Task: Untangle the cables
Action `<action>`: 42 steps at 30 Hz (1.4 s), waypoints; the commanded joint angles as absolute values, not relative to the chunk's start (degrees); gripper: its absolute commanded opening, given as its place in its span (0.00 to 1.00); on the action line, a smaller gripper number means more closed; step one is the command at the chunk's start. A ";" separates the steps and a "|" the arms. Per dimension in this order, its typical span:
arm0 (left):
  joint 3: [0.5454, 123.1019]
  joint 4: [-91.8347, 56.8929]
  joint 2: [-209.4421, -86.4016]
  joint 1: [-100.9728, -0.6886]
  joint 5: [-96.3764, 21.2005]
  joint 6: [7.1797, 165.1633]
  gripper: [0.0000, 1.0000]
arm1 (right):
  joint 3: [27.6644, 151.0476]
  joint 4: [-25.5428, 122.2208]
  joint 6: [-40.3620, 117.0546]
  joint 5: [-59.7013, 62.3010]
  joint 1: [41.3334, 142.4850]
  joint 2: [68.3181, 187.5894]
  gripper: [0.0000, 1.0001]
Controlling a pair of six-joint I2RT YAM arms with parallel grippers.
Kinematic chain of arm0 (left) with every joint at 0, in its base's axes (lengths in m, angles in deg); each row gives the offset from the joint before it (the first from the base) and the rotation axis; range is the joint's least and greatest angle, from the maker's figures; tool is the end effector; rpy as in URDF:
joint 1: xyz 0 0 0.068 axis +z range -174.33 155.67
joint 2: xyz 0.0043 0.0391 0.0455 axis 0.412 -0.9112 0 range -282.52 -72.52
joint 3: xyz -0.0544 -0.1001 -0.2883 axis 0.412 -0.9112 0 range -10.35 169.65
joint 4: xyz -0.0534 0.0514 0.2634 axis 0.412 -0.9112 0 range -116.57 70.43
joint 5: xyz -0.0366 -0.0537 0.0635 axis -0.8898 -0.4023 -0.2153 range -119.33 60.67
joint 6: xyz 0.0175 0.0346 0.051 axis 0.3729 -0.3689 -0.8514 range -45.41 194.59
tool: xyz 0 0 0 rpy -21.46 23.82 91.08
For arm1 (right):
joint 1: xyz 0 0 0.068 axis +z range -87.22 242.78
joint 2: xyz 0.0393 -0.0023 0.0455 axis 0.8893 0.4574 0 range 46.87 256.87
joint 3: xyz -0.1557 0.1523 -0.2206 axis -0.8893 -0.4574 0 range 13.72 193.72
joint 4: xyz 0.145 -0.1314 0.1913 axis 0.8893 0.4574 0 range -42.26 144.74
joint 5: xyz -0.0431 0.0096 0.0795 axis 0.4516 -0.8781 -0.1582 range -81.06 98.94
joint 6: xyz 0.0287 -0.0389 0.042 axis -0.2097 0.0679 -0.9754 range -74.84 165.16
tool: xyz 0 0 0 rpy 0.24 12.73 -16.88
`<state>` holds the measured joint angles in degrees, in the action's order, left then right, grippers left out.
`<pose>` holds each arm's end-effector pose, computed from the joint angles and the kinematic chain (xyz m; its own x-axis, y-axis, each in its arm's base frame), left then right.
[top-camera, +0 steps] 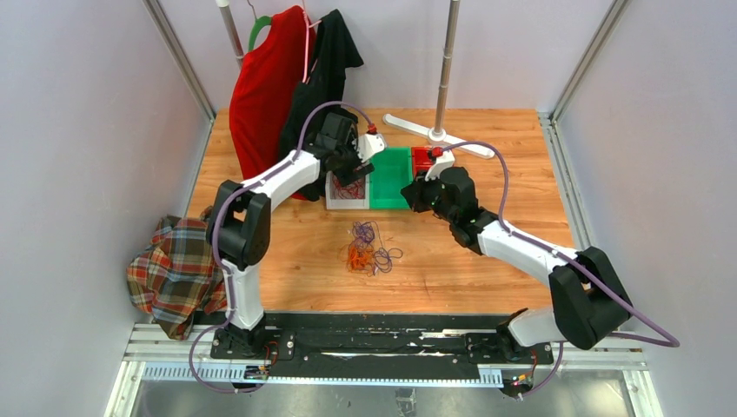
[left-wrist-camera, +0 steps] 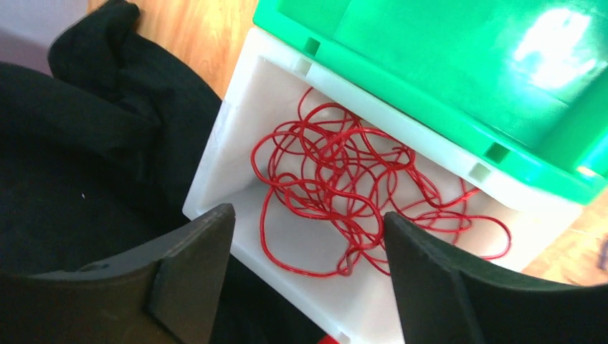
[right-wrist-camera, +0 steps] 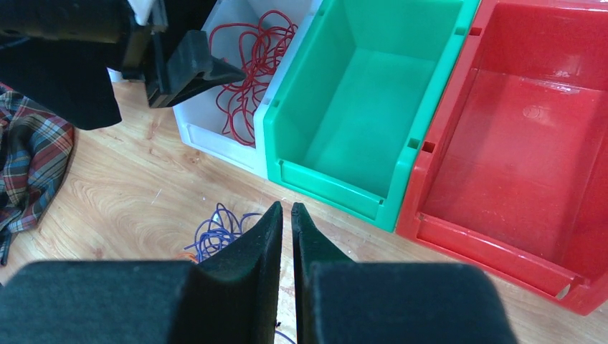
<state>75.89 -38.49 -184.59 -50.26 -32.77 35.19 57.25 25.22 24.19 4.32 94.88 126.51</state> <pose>0.4301 -0.2124 0.2482 -0.1878 0.7959 -0.5756 0.7688 0.4838 0.4181 0.2770 0.1785 0.2783 -0.3991 0.1708 -0.9009 -0.4852 0.7943 0.3655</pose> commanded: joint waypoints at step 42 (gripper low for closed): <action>80.11 -60.98 -170.92 -48.64 -47.15 38.23 0.93 | 56.84 32.60 24.55 -3.13 100.86 123.95 0.43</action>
<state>79.87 -53.68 -179.69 -48.82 -43.19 36.46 56.92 28.15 23.12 -0.73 96.26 124.54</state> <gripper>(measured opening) 0.901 0.395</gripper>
